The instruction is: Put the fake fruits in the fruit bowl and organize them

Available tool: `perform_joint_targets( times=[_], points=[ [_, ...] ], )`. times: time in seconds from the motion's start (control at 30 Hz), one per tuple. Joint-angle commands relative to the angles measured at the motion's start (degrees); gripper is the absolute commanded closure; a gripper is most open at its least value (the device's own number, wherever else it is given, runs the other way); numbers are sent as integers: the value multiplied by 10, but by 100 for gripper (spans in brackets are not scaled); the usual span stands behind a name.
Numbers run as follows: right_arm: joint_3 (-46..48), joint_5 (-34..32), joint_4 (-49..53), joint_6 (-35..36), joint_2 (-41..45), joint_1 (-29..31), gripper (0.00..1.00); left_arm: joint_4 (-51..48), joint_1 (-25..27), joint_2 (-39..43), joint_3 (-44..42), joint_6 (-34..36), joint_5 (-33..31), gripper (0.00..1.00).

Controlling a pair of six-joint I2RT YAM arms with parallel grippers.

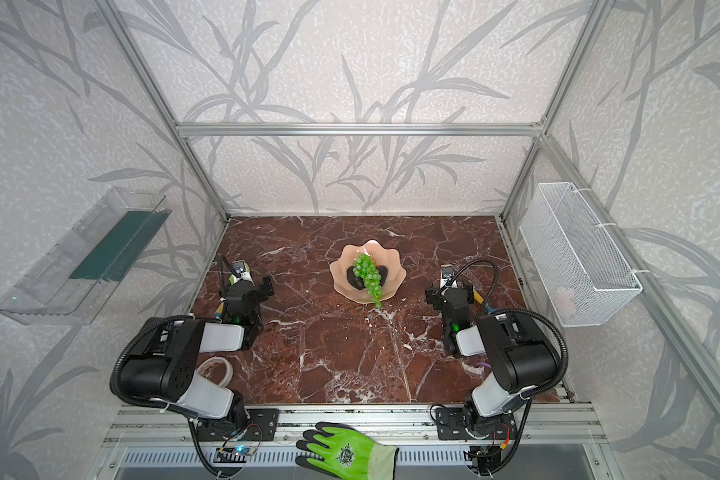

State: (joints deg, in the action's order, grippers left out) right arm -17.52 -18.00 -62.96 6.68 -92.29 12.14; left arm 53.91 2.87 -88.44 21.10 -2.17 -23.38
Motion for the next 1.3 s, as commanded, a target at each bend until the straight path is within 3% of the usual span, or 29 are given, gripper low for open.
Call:
perform_joint_targets(
  times=[0.0,0.27,0.33,0.37,0.43,0.5,0.57,0.6,0.63,0.67,0.73,0.8,0.83,0.9,0.93,1.0,1.27],
  points=[
    [-15,1,-2,1,1,-3,1,-7,-3,1,10,-1,8,1],
    [25,17,-72,-28,1,-29,1,-8,-3,1,11,-2,8,1],
    [18,150,-56,21,3,-29,1,-8,-3,1,11,-2,8,1],
    [15,164,-41,28,8,-29,1,-8,-3,2,11,-3,8,1],
    [9,6,-43,-38,2,-31,1,-8,-3,1,11,-2,8,1],
    [27,49,-39,-64,21,-60,1,-8,-3,2,11,-3,8,1],
    [29,193,-69,-8,4,-61,1,-8,-3,1,11,-2,8,1],
    [33,213,-90,1,-2,-59,1,-8,-3,1,11,-2,8,1],
    [41,150,-90,-5,6,-52,1,-8,-3,1,11,-2,8,1],
    [45,36,-93,-45,7,-50,1,-8,-4,2,11,-3,9,1],
    [52,86,-123,-65,-3,-73,1,-8,-3,2,11,-3,9,1],
    [44,210,-113,-24,-4,-74,1,-8,-3,2,11,-2,8,1],
    [43,211,-102,-16,1,-71,1,-9,-3,2,11,-2,9,1],
    [35,74,-90,-49,-1,-63,1,-8,-3,1,11,-2,8,1],
    [29,51,-60,-65,12,-64,1,-8,-4,1,11,-2,9,1],
    [17,75,-20,-56,23,-64,1,-8,-3,1,11,-2,9,1],
    [-29,36,46,-41,15,-44,1,-9,-4,1,11,-3,9,1]
  ],
)
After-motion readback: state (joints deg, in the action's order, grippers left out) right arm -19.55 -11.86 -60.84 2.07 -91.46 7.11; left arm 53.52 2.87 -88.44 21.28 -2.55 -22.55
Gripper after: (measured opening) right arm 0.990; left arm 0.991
